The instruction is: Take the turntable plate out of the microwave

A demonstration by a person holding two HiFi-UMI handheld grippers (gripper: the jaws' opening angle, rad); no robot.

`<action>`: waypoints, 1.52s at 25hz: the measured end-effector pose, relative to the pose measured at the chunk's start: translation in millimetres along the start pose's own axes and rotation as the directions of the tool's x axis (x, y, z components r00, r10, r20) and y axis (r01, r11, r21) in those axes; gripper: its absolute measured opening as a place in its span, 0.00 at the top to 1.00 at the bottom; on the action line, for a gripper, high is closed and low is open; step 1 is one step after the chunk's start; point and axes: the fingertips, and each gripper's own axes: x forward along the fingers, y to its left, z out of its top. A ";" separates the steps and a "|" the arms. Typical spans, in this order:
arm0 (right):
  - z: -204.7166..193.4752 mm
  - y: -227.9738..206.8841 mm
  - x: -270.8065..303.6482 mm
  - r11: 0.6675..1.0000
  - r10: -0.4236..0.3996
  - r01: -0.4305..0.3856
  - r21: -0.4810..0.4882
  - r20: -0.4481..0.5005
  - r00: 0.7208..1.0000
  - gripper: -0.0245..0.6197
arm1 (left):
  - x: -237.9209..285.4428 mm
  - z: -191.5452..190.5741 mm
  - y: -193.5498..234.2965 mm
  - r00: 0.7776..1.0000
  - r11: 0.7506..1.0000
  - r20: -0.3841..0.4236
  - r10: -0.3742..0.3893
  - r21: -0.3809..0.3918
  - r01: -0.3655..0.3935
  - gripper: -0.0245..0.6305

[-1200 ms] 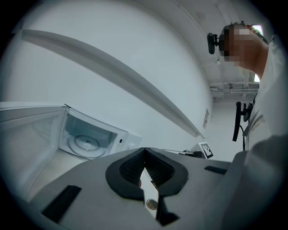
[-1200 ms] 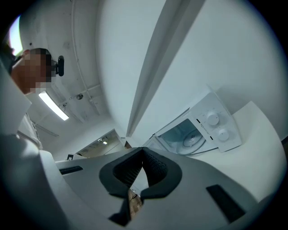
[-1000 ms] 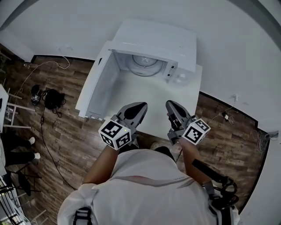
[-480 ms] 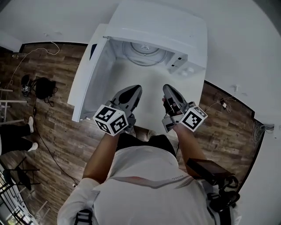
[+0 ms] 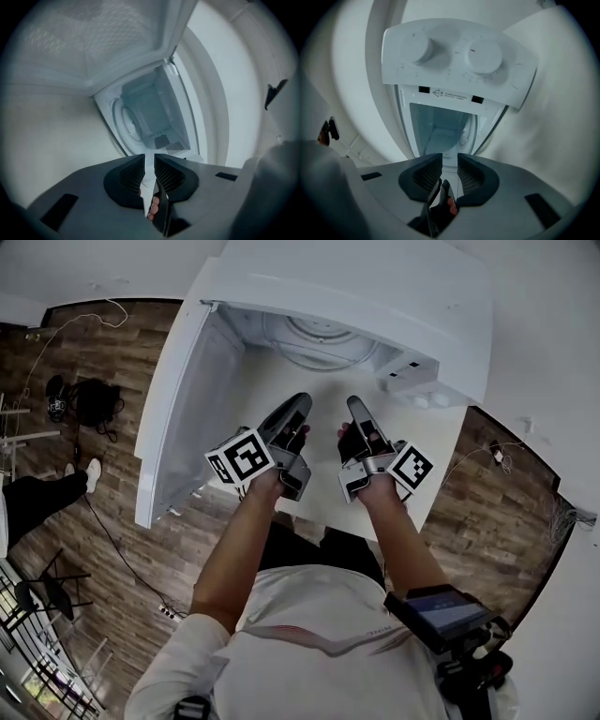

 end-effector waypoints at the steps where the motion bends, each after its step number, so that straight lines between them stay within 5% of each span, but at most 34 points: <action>1: -0.8 -6.5 4.7 1.000 -0.007 0.007 0.026 0.000 1.000 0.83 | 5.1 0.6 6.5 1.000 0.999 0.006 -0.006 -0.046 0.006 0.87; 6: -3.3 -28.0 27.5 0.993 -0.012 0.014 0.119 -0.012 1.000 0.76 | 26.4 7.0 35.6 0.998 0.973 0.049 -0.036 -0.226 0.046 0.76; 20: -3.4 -63.6 75.8 0.966 -0.047 0.042 0.253 0.013 0.999 0.70 | 63.3 31.2 83.4 0.999 0.949 0.033 0.021 -0.315 -0.010 0.71; 38: -5.8 -73.1 103.2 0.951 -0.021 0.005 0.308 0.050 0.999 0.70 | 84.1 41.7 88.6 0.999 0.921 0.048 -0.020 -0.388 0.037 0.71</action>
